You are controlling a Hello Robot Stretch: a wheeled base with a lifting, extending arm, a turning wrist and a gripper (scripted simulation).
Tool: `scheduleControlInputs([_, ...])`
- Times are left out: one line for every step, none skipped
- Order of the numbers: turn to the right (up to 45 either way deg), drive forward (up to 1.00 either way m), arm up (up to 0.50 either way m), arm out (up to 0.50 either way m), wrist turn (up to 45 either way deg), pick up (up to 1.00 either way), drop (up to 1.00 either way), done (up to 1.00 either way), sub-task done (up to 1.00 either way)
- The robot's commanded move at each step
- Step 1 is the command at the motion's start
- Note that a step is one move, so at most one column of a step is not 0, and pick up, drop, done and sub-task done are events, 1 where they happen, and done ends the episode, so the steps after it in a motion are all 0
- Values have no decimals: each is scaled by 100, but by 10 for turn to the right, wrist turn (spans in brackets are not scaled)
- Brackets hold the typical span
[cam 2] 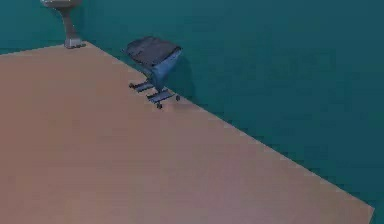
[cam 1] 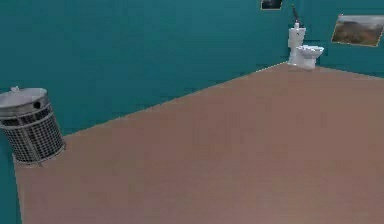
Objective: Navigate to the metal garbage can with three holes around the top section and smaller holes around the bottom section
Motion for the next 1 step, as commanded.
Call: scheduleControlInputs([-330, 0, 0, 0, 0, 0, 0, 0, 0])
